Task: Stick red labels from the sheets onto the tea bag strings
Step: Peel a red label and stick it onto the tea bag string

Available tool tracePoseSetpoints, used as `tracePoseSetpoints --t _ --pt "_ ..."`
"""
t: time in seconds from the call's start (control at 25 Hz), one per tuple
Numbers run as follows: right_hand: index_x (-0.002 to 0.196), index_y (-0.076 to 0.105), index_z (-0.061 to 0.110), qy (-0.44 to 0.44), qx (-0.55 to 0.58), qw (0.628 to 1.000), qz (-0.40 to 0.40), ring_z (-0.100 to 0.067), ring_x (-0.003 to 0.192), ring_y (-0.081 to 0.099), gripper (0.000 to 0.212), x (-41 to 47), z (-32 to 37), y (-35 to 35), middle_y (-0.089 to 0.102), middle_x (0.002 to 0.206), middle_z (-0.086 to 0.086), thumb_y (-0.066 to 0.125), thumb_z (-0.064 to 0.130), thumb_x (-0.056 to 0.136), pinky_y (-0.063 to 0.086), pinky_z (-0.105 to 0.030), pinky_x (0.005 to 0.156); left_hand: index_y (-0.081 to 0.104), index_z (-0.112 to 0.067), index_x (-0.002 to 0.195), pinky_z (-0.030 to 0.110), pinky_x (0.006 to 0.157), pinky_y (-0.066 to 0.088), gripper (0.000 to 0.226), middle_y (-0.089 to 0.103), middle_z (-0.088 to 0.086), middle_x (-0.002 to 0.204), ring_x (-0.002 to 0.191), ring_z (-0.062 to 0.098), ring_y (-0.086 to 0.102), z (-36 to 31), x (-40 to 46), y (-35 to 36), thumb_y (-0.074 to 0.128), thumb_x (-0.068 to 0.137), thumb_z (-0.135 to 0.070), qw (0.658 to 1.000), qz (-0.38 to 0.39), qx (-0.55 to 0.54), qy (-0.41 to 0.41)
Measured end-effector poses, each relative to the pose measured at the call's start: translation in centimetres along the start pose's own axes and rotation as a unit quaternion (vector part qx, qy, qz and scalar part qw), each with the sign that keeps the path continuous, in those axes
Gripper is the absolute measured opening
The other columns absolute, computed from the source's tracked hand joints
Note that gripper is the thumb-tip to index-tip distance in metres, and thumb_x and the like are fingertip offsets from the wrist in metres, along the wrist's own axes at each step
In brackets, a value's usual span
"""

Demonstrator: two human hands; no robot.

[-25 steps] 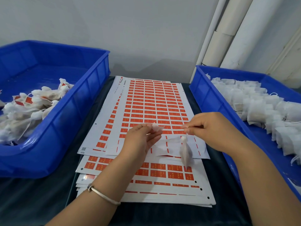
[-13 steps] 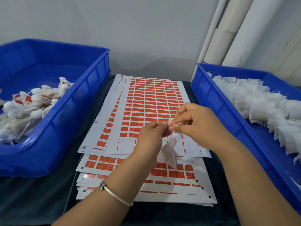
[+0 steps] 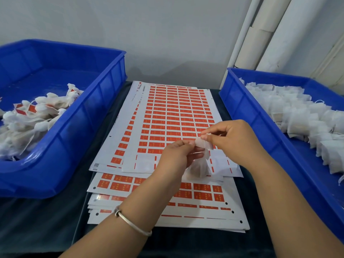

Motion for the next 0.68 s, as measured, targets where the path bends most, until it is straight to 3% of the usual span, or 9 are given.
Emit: tracePoseSetpoints --t 0.28,0.44,0.56,0.68 --pt "0.068 0.059 0.049 -0.017 -0.037 0.999 0.033 0.014 0.071 0.057 0.027 0.2 1.0 -0.6 0.056 0.070 0.035 0.070 0.028 0.082 0.038 -0.004 0.064 0.066 -0.007 0.104 0.039 0.099 0.047 0.024 0.065 0.010 0.114 0.106 0.027 0.061 -0.1 0.0 1.1 0.050 0.090 0.004 0.997 0.064 0.043 0.012" --pt "0.070 0.062 0.047 -0.013 -0.032 0.998 0.061 0.012 0.079 0.058 0.022 0.2 1.1 -0.6 0.057 0.073 0.034 0.069 0.029 0.081 0.038 -0.005 0.067 0.064 -0.009 0.094 0.037 0.092 0.050 0.019 0.067 0.012 0.105 0.095 0.025 0.063 0.6 0.3 1.4 0.045 0.094 -0.008 0.995 0.087 -0.049 -0.029" --pt "0.076 0.066 0.046 -0.011 -0.027 0.996 0.079 0.019 0.076 0.056 0.019 0.1 1.3 -0.5 0.056 0.070 0.036 0.067 0.029 0.083 0.038 -0.002 0.063 0.065 -0.012 0.098 0.029 0.079 0.050 0.014 0.065 0.008 0.097 0.085 0.020 0.056 0.7 1.1 1.4 0.053 0.093 -0.017 0.995 0.101 -0.018 -0.008" --pt "0.075 0.065 0.046 -0.014 -0.013 0.996 0.088 0.020 0.076 0.056 0.021 0.0 1.7 -0.5 0.057 0.067 0.038 0.066 0.027 0.084 0.039 -0.001 0.062 0.074 -0.016 0.088 0.035 0.091 0.048 0.013 0.065 0.005 0.098 0.095 0.024 0.055 0.4 1.0 1.8 0.066 0.084 -0.025 0.991 0.135 0.015 0.015"
Point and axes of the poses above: each hand's wrist, its own x-axis towards the middle knuckle, its own y-axis out of the palm, z = x × y, the point moved 10 cm from there along x, towards the middle knuckle
